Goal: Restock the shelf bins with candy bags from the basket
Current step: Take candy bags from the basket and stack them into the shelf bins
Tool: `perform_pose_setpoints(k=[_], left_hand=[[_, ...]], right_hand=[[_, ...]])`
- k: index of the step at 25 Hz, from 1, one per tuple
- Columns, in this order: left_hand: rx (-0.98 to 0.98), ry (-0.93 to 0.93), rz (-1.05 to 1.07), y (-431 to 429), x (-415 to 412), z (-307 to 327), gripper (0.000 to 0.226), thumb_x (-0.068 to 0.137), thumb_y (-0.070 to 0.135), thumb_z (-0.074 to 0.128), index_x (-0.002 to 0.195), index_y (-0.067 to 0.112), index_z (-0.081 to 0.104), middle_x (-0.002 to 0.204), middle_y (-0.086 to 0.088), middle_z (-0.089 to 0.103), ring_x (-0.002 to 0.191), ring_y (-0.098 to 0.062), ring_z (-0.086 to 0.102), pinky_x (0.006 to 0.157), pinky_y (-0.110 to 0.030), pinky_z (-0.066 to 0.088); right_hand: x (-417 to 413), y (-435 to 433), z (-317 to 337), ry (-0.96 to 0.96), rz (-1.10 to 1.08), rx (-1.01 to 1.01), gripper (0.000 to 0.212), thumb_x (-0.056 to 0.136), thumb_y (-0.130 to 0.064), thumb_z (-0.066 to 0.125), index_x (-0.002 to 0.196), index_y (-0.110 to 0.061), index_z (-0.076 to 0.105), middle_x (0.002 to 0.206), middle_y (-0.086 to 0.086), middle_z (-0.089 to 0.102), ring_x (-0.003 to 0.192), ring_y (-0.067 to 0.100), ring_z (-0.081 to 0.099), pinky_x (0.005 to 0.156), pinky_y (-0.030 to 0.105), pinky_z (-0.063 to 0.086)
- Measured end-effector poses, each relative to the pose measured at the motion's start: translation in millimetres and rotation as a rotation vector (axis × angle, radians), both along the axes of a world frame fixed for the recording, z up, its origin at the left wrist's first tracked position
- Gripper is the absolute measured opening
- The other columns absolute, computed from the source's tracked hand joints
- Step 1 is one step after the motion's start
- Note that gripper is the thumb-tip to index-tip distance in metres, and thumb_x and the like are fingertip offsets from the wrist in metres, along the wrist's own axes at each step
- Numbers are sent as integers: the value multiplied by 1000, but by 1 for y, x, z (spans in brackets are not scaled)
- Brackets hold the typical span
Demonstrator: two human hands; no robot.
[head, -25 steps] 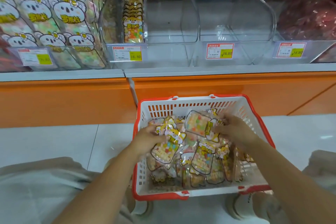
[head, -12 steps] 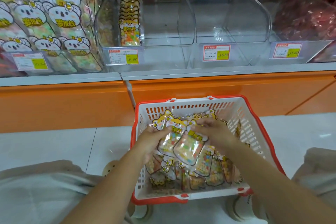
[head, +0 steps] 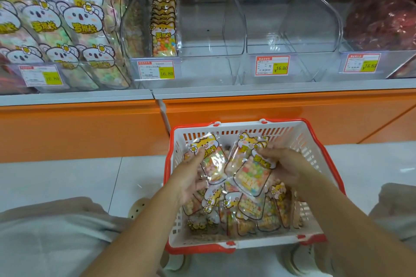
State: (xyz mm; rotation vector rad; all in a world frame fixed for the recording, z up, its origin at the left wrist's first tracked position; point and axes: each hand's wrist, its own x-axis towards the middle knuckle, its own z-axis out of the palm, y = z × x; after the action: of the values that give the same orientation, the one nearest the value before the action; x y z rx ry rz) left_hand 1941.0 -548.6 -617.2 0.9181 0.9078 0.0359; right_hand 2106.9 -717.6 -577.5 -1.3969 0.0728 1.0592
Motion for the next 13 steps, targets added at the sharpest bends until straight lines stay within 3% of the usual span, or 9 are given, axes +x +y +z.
perform_pose_setpoints(k=[2,4,6,8,9,11,13], left_hand=[[1,10,-20,-2,0,4,44,87,56,57,120,27,57,118,4,66,110,-18,62,90,-38,51],[-46,-6,-108,-6,1,7,66,75,61,68,128,24,55,124,-1,66,113,-22,62,100,-47,48],[-44,-38,-203,-12,2,5,99,66,52,82,149,25,34,139,-4,57,121,-23,57,91,-46,54],[-7,-54,-248,-20,4,-2,106,74,26,82,155,26,14,145,-1,50,120,-17,57,71,-35,57],[26,-37,-247,-23,4,-7,106,75,18,82,155,27,13,148,0,45,123,-17,55,71,-33,55],[78,-15,-210,-23,3,-19,110,68,16,87,153,30,19,153,4,37,132,-23,46,93,-45,50],[92,9,-168,-18,1,-27,124,55,26,93,153,33,18,156,4,32,137,-27,41,107,-56,37]], right_hand=[[5,-1,3,-33,49,4,26,84,2,63,61,-10,61,55,-1,59,58,13,62,69,29,48],[3,5,1,-74,174,-16,19,78,-5,73,67,-14,61,66,-1,59,70,16,61,71,30,46],[-12,15,-7,-141,246,-65,19,77,-12,78,83,-13,60,81,-1,60,83,19,62,72,30,44],[-27,25,-11,-279,208,-137,21,82,-17,76,93,-8,59,86,-4,60,83,12,61,65,18,44],[-32,29,-11,-342,200,-155,22,86,-21,72,94,-7,58,83,-7,57,79,10,58,64,15,44],[-27,30,-13,-361,175,-192,26,94,-33,60,100,-7,59,84,-9,58,77,10,57,71,24,48],[-6,17,-19,-454,233,-383,27,100,-34,45,100,-11,58,81,-2,59,70,14,56,67,32,50]])
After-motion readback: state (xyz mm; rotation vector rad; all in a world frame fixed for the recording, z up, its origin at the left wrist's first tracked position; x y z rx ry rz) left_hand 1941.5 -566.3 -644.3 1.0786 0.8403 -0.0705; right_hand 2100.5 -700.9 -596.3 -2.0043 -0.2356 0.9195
